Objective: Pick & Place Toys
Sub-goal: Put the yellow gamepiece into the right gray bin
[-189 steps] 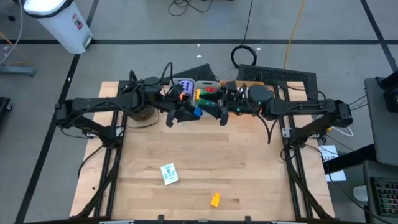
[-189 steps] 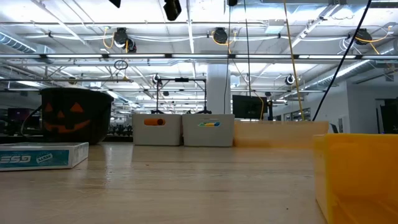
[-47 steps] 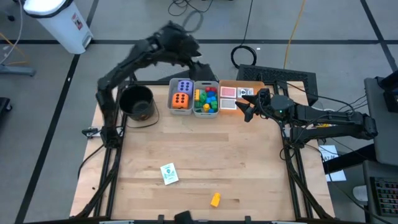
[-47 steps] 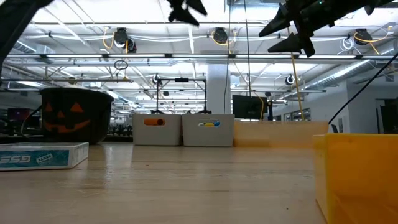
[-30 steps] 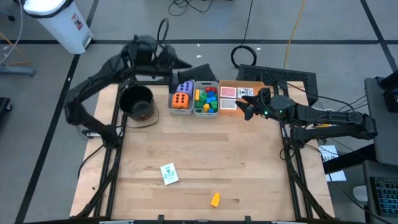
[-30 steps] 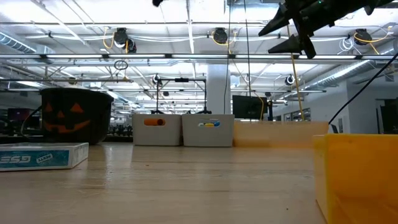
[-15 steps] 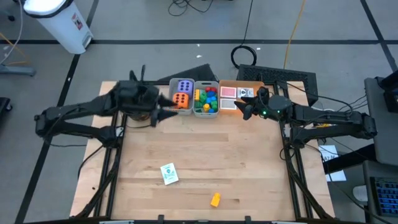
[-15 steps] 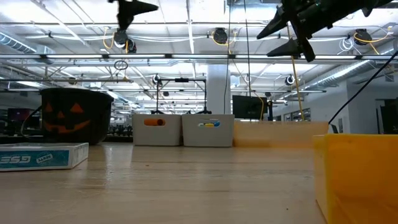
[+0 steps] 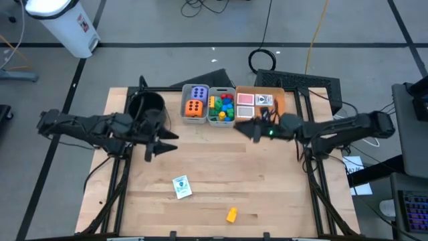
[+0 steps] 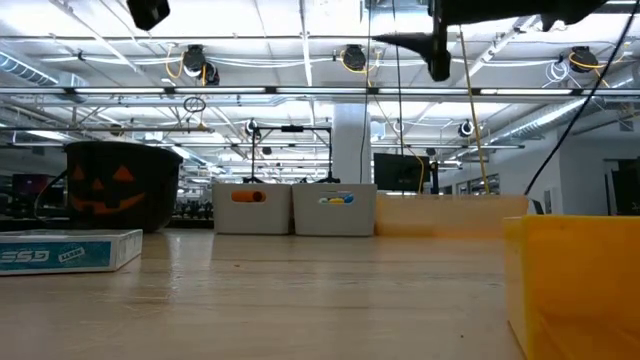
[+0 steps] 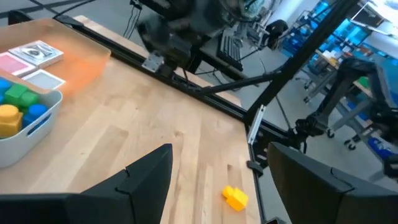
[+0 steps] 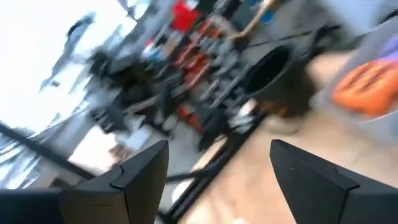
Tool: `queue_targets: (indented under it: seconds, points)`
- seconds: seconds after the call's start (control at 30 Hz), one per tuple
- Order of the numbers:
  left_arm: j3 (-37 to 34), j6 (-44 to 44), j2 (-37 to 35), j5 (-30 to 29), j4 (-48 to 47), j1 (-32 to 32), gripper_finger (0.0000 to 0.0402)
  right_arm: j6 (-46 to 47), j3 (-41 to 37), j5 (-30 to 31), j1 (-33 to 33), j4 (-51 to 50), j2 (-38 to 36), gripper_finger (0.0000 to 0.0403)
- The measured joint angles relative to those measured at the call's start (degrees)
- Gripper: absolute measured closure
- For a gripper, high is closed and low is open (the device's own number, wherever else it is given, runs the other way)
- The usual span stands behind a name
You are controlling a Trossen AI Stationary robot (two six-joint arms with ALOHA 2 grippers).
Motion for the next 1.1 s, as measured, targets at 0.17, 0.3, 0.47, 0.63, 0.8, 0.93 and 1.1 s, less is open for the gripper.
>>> queue_targets:
  seconds: [0.17, 0.3, 0.47, 0.63, 0.8, 0.93, 1.1]
  points:
    - [0.0, -0.4, 0.0, -3.8, -0.1, -3.5, 0.0135, 3.1, 4.4, 1.1, 8.6, -6.0, 6.3, 0.0133]
    - [0.0, -0.3, 0.0, -4.3, -0.1, -4.3, 0.0135, 3.0, 11.3, 1.7, 14.4, -14.4, 12.4, 0.0133]
    - [0.0, 0.3, 0.4, -5.2, -0.1, -4.0, 0.0135, -2.7, 22.1, -0.4, 19.2, -26.7, 19.7, 0.0133]
    - [0.0, 1.9, 0.4, -7.5, 0.1, -3.4, 0.0135, -11.0, 32.4, -6.0, 21.6, -42.7, 25.3, 0.0133]
    - [0.0, 3.1, 0.4, -8.9, 0.1, -2.8, 0.0135, -23.2, 38.5, -6.1, 24.2, -54.8, 30.5, 0.0133]
    - [0.0, 3.1, 0.4, -8.9, -0.5, -2.4, 0.0135, -42.5, 39.3, -6.1, 27.5, -54.8, 33.5, 0.0133]
    - [0.0, 3.0, 0.4, -8.9, -0.5, -2.3, 0.0135, -60.6, 39.2, -6.8, 30.4, -54.3, 36.6, 0.0133]
